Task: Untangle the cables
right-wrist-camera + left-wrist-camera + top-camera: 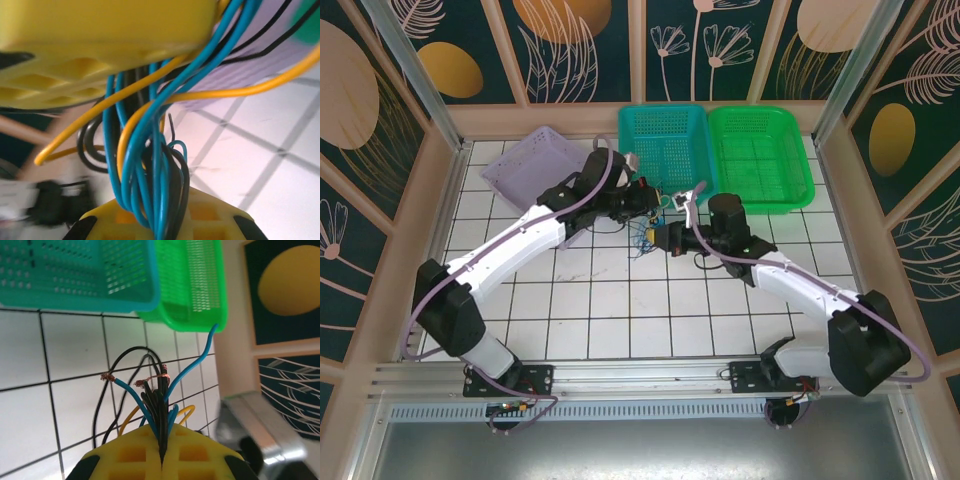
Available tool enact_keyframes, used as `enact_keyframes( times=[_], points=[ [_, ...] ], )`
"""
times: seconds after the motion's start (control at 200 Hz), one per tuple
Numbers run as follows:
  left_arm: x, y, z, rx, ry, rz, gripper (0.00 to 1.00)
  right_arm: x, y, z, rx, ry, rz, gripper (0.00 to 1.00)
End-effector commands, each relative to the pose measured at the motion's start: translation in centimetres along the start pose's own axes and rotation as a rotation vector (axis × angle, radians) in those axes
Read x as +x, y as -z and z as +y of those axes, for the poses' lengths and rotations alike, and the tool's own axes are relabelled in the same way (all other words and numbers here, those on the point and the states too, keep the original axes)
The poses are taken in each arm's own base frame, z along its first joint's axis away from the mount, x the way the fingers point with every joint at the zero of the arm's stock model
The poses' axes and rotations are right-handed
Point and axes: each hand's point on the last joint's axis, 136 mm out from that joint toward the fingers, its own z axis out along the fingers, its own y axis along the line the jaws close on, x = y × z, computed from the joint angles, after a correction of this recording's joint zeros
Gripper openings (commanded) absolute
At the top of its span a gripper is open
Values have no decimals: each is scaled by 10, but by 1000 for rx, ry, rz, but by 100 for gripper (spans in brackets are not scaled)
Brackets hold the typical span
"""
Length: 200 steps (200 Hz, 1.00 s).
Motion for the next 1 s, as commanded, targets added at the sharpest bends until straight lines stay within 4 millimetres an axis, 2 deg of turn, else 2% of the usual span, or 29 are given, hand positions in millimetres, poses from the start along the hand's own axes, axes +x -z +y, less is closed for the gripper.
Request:
enact_keyframes(
  times=[0.0,0.145,0.255,0.39,0.541,0.561,0.646,0.676,0.721,0.746,0.766,0.811,0.886,0.996],
  points=[
    [-50,31,-51,218,-176,-247,0,41,8,64,-387,-232,290,0],
    [-60,46,-44,222,-238,-371,0,45,8,81,-452,-320,420,0],
    [-63,54,-42,238,-243,-417,0,43,5,72,-371,-288,437,0],
    [-52,40,-38,251,-210,-331,0,30,7,51,-249,-234,367,0],
    [-44,42,-34,265,-187,-307,0,39,9,47,-264,-242,382,0],
    [-43,43,-34,266,-186,-307,0,33,13,41,-254,-248,359,0],
    [-40,43,-30,245,-177,-293,0,27,17,37,-232,-236,336,0],
    [-39,41,-28,231,-170,-279,12,23,19,34,-214,-227,319,0],
    [-37,38,-22,198,-144,-254,46,18,23,31,-192,-212,295,0],
    [-36,36,-17,167,-123,-240,60,16,24,28,-173,-204,281,0],
    [-35,35,-15,148,-111,-228,67,14,26,26,-159,-194,270,0],
    [-34,35,-11,120,-86,-210,75,12,27,22,-127,-172,252,0],
    [-30,38,-4,90,-28,-199,81,10,28,11,-62,-153,222,0],
    [-19,42,5,78,61,-171,84,0,30,-1,19,-125,141,0]
  ],
)
